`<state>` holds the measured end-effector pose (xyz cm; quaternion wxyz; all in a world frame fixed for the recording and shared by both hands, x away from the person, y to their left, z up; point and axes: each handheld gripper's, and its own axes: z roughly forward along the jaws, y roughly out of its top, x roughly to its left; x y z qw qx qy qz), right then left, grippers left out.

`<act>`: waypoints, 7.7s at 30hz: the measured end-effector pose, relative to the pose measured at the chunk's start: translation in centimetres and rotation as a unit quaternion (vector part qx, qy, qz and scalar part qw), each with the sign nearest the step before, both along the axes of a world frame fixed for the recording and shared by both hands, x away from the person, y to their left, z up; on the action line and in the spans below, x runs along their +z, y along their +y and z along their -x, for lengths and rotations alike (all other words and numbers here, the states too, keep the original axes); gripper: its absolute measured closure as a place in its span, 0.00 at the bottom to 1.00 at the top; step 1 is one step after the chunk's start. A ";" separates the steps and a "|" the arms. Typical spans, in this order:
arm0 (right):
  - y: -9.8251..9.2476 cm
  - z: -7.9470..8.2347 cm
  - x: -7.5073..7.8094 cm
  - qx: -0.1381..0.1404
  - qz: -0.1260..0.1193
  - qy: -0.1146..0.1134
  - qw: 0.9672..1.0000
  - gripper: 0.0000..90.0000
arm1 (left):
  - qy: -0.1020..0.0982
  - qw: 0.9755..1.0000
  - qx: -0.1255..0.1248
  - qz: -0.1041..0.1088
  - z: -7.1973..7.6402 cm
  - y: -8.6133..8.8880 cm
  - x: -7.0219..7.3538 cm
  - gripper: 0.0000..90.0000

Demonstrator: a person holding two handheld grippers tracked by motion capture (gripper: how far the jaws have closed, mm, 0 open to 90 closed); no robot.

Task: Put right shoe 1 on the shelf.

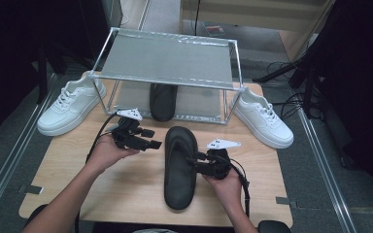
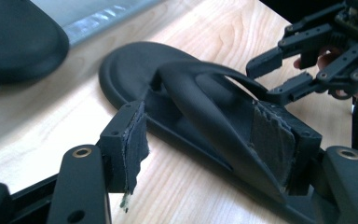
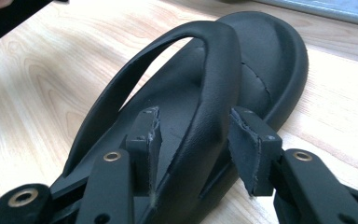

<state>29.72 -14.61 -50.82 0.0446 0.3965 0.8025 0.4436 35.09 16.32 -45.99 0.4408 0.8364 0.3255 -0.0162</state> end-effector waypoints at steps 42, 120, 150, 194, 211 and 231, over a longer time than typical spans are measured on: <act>2.4 -1.7 -1.1 -0.054 0.011 0.041 0.998 0.77 | -0.078 0.997 0.000 -0.010 -8.1 -0.7 9.9 0.55; 1.7 -13.2 -0.1 -0.192 -0.020 0.038 0.980 0.74 | -0.095 0.995 0.025 -0.036 -14.2 -0.3 9.7 1.00; 1.2 -5.1 2.6 -0.107 -0.010 -0.014 0.994 0.85 | -0.091 0.995 0.026 -0.034 -14.3 -0.3 9.7 1.00; 2.2 0.0 -2.2 -0.076 0.052 -0.003 0.996 1.00 | -0.089 0.995 0.028 -0.029 -14.2 -0.2 9.6 1.00; 2.0 -3.0 -2.0 -0.096 0.057 -0.008 0.994 1.00 | -0.089 0.995 0.029 -0.025 -14.3 -0.1 9.5 1.00; 2.8 -5.8 -1.6 -0.105 0.023 -0.026 0.994 1.00 | -0.090 0.995 0.029 -0.023 -14.2 -0.1 9.5 1.00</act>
